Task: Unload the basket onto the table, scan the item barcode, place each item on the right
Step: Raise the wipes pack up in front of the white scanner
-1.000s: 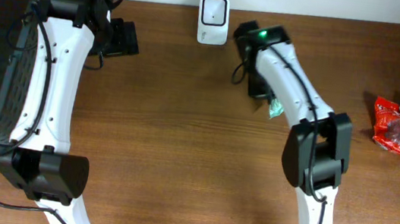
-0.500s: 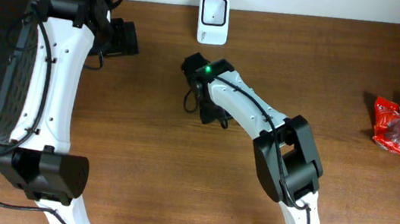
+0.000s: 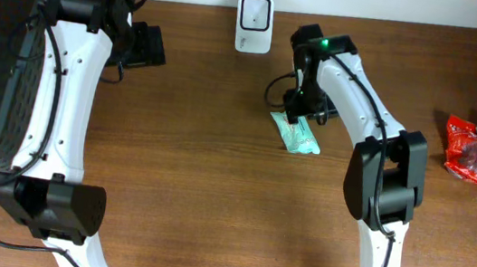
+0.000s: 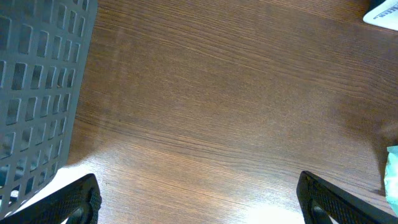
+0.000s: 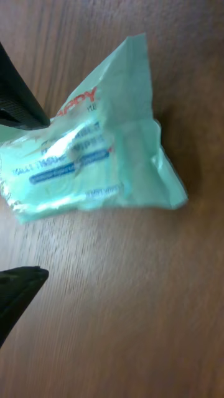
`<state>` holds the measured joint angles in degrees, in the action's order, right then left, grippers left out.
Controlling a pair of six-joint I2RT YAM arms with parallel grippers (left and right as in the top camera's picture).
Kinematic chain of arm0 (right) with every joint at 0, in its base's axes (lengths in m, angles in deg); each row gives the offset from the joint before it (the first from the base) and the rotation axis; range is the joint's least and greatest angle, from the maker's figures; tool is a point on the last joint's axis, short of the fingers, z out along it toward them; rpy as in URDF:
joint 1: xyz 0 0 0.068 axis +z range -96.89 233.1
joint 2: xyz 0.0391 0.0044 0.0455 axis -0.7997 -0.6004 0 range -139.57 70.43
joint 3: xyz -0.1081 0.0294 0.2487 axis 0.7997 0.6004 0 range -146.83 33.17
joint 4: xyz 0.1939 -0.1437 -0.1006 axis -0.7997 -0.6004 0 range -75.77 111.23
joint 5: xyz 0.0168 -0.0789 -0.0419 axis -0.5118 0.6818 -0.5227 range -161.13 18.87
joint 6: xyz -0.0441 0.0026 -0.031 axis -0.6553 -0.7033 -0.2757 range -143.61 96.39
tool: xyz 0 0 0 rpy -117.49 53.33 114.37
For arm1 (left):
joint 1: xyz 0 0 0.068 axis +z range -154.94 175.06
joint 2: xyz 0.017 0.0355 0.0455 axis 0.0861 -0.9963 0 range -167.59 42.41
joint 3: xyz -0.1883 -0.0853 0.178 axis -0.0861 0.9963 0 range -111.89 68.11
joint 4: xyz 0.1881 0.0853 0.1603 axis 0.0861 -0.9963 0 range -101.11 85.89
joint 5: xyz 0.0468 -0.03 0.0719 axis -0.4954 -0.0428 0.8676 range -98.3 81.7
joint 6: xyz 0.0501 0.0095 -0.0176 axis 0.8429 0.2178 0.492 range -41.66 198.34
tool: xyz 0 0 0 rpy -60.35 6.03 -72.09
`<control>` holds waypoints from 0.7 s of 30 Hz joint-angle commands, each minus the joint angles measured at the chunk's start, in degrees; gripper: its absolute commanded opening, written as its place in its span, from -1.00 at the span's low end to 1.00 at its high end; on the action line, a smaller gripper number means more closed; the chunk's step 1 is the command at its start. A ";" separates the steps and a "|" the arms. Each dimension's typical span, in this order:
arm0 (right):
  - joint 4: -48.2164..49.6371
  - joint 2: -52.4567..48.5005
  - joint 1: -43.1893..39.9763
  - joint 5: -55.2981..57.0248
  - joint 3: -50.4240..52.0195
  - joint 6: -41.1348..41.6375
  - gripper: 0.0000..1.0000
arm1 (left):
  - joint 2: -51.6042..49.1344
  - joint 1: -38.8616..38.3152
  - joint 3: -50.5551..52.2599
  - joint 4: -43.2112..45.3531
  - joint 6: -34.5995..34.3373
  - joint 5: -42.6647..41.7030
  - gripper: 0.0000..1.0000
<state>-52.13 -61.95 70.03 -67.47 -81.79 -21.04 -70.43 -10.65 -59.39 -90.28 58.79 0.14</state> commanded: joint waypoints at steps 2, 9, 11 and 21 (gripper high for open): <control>4.55 0.63 0.31 -5.73 5.18 -2.34 0.22 | -0.09 -0.13 0.07 -0.04 -0.35 0.39 0.98; 8.02 0.66 1.55 -9.51 5.68 1.81 -0.85 | -0.09 -0.13 0.07 -0.07 -0.35 0.42 0.98; 7.50 0.66 1.60 -9.51 3.28 4.87 -0.92 | -0.09 -0.13 0.07 -0.04 -0.35 0.39 0.98; 25.86 0.52 1.55 -9.68 -15.23 11.91 -0.92 | -0.09 -0.13 0.07 -0.04 -0.35 0.39 0.98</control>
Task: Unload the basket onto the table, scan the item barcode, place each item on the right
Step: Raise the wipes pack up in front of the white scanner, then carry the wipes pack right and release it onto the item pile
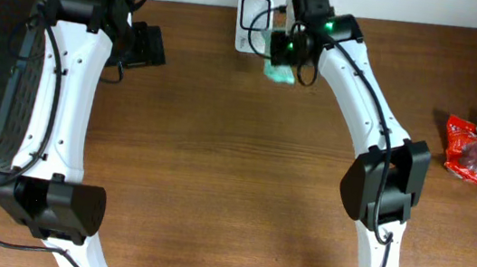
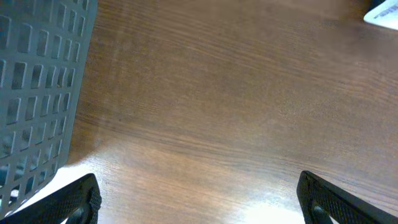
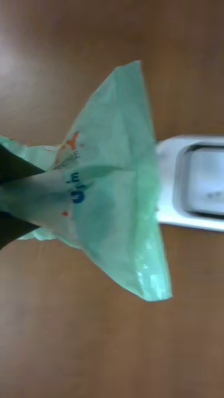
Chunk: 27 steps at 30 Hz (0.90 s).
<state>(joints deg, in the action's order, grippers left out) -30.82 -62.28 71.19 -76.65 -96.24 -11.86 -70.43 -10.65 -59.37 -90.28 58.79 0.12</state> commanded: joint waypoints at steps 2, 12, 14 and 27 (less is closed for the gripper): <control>11.85 0.57 0.39 -0.48 -0.39 2.73 -0.92 | -0.09 -0.13 0.04 -0.04 -0.35 0.42 0.98; 33.27 -8.28 1.46 -0.26 -0.35 2.69 -0.92 | -0.09 -0.13 0.04 -0.04 -0.35 0.42 0.98; 34.14 -8.41 1.46 -0.28 -0.35 2.69 -0.92 | -0.09 -0.13 0.04 -0.04 -0.35 0.42 0.98; 34.86 -6.97 -0.70 4.79 -0.42 0.81 -0.92 | -0.09 -0.15 0.04 -0.04 -0.35 0.42 0.98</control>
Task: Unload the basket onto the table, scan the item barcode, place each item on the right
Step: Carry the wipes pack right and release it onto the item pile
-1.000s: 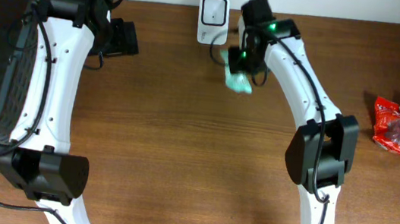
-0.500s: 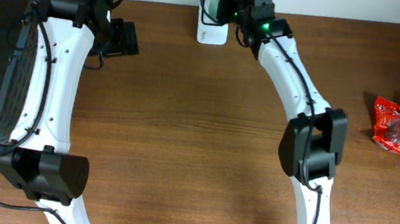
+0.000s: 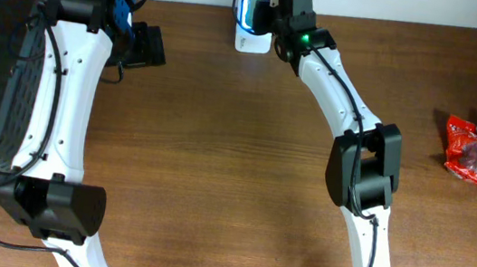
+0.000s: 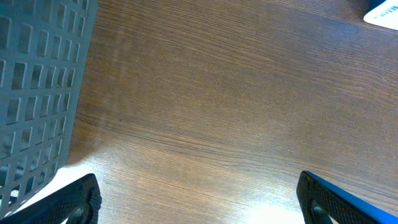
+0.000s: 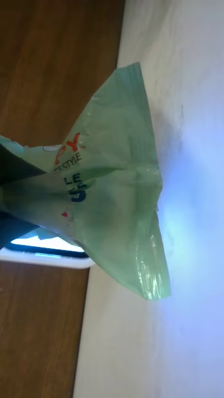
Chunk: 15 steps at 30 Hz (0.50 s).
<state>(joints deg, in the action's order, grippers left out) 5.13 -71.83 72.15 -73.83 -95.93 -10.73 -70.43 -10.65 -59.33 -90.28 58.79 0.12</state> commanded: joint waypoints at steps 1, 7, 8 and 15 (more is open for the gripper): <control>-3.50 4.28 -3.23 2.47 -0.72 -0.33 -0.92 | -0.09 -0.13 0.00 -0.04 -0.35 0.42 0.98; -31.93 8.94 -13.57 21.22 -0.72 -0.37 -0.92 | -0.09 -0.13 0.00 -0.04 -0.37 0.42 0.98; -38.03 8.81 -16.02 26.49 -0.72 -0.37 -0.92 | -0.09 -0.13 0.00 -0.07 -0.37 0.42 0.98; -50.10 8.37 -31.76 32.74 1.42 -0.39 -0.92 | -0.09 -0.13 0.00 -0.04 -0.35 0.42 0.98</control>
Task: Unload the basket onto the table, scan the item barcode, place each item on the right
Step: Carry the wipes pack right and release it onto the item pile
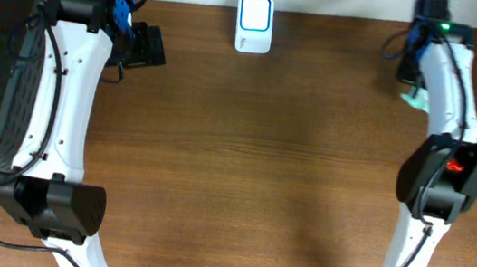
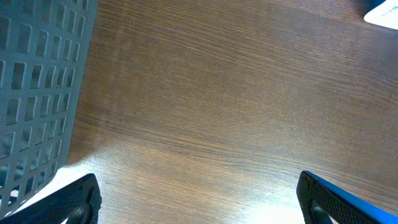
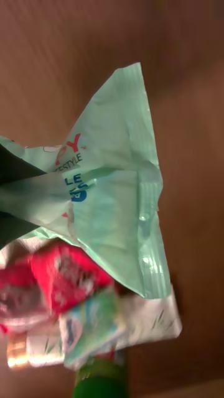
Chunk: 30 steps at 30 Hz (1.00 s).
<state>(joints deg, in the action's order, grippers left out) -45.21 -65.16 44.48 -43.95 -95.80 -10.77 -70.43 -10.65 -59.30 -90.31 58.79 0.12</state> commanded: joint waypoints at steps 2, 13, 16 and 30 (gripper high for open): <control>1.14 1.05 -7.96 0.13 1.46 -0.35 -0.92 | -0.09 -0.13 -0.02 -0.02 -0.35 0.42 0.98; 7.85 0.31 -15.34 -5.84 1.46 -0.31 -0.04 | -0.09 -0.13 -0.02 -0.02 -0.35 0.42 0.98; 3.72 0.81 -15.37 -5.95 1.46 -0.31 0.97 | -0.09 -0.13 -0.02 -0.02 -0.35 0.42 0.98; -21.73 34.42 1.31 -18.73 1.46 8.83 0.98 | -0.09 -0.13 -0.02 -0.02 -0.35 0.42 0.98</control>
<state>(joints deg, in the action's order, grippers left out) -65.64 -36.44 42.62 -62.49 -94.27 -1.20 -70.43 -10.65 -59.28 -90.28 58.79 0.14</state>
